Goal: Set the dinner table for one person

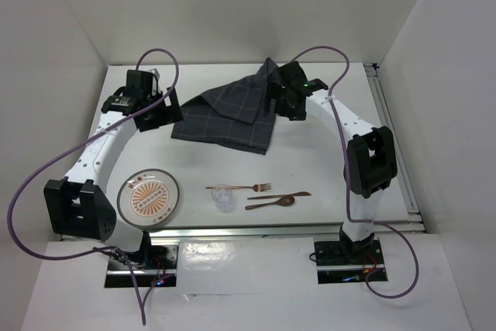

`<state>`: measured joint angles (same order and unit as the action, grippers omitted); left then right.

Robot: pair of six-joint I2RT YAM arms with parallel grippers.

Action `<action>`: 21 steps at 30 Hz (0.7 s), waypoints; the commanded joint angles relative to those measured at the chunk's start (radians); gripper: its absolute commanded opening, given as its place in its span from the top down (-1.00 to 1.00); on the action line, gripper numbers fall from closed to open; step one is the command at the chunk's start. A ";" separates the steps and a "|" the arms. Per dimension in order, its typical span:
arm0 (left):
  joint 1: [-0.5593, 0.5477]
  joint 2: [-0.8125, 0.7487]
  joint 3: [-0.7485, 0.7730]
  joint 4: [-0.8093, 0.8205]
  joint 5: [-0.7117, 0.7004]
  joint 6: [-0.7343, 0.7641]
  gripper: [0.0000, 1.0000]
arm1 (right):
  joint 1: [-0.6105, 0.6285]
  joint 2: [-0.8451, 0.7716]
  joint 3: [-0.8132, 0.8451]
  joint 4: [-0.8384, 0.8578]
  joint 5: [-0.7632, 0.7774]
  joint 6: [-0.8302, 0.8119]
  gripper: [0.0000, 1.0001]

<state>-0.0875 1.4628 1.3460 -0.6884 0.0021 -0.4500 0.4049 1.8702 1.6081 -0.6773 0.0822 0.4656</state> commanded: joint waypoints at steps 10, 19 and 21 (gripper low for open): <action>-0.001 0.080 0.002 -0.014 -0.002 -0.050 -1.00 | 0.003 -0.037 0.012 -0.001 -0.018 -0.004 -1.00; 0.055 0.292 0.071 -0.089 0.018 -0.088 -0.83 | 0.086 0.102 0.103 0.108 -0.067 -0.024 -0.26; 0.055 0.338 0.082 -0.071 0.039 -0.088 -0.85 | 0.086 0.165 0.210 0.090 -0.076 -0.013 -0.26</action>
<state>-0.0444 1.7657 1.3766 -0.7502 -0.0002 -0.5102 0.4793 1.9450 1.6920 -0.6285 0.0193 0.4477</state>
